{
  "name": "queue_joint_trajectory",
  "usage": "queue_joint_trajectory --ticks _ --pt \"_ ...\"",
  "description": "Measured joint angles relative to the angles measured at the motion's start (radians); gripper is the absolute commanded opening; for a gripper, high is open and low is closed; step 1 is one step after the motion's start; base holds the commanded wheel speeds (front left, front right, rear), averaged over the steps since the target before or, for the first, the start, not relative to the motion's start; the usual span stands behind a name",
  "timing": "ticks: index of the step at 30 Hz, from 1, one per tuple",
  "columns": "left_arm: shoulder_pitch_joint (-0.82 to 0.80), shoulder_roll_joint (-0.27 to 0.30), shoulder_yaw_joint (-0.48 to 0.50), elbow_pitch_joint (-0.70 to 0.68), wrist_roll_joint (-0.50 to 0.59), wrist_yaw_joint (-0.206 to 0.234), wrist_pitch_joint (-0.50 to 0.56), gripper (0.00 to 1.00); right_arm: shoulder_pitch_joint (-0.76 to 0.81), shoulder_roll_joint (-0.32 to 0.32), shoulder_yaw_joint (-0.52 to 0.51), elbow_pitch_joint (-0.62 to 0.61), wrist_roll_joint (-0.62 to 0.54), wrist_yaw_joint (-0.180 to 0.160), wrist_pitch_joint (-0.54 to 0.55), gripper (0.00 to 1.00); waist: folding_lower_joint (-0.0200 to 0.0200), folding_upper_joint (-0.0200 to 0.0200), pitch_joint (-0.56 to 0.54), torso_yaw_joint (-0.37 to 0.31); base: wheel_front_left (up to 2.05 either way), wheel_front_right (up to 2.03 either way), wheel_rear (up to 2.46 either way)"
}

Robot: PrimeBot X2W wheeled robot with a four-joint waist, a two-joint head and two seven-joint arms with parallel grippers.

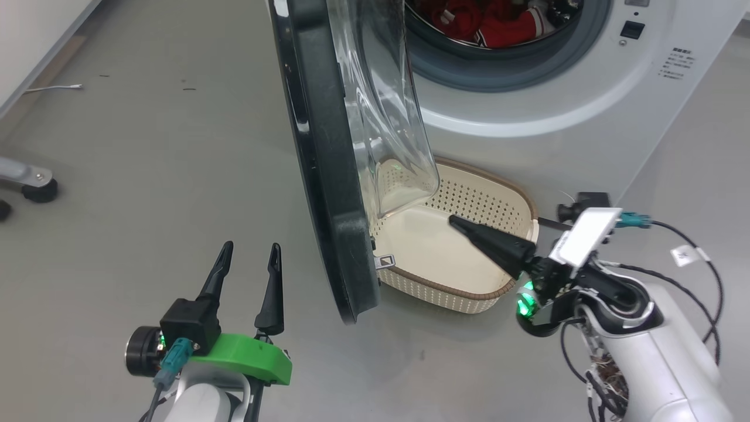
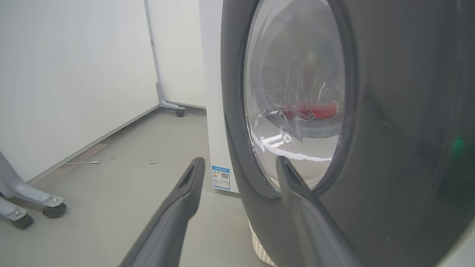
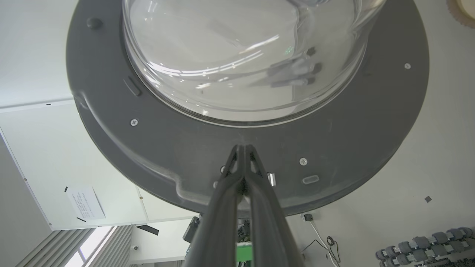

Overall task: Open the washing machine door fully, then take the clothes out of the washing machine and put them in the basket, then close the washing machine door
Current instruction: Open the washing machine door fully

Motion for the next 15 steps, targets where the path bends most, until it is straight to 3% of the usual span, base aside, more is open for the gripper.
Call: queue_joint_trajectory --ticks 5,7,8,15 --pt "0.0 0.0 0.01 -0.003 0.003 0.0 0.0 1.0 0.048 -0.032 -0.056 -0.068 -0.041 0.0 -0.07 0.0 0.0 0.0 0.004 -0.019 0.0 0.0 0.0" --pt "0.0 0.0 0.002 -0.003 0.003 0.0 0.0 1.0 0.077 -0.046 -0.077 -0.097 -0.066 0.0 -0.1 0.58 0.0 0.0 0.005 -0.024 0.0 0.0 0.0" --pt "0.0 0.0 0.003 -0.003 0.003 0.0 0.0 1.0 0.091 -0.053 -0.087 -0.108 -0.077 0.0 -0.118 1.0 0.0 0.0 0.006 -0.026 0.0 0.0 0.0" --pt "0.0 0.0 0.026 -0.003 0.005 0.0 0.0 1.0 0.162 -0.074 -0.128 -0.161 -0.184 0.0 -0.237 1.0 0.0 0.0 0.008 -0.047 0.0 0.0 0.0"
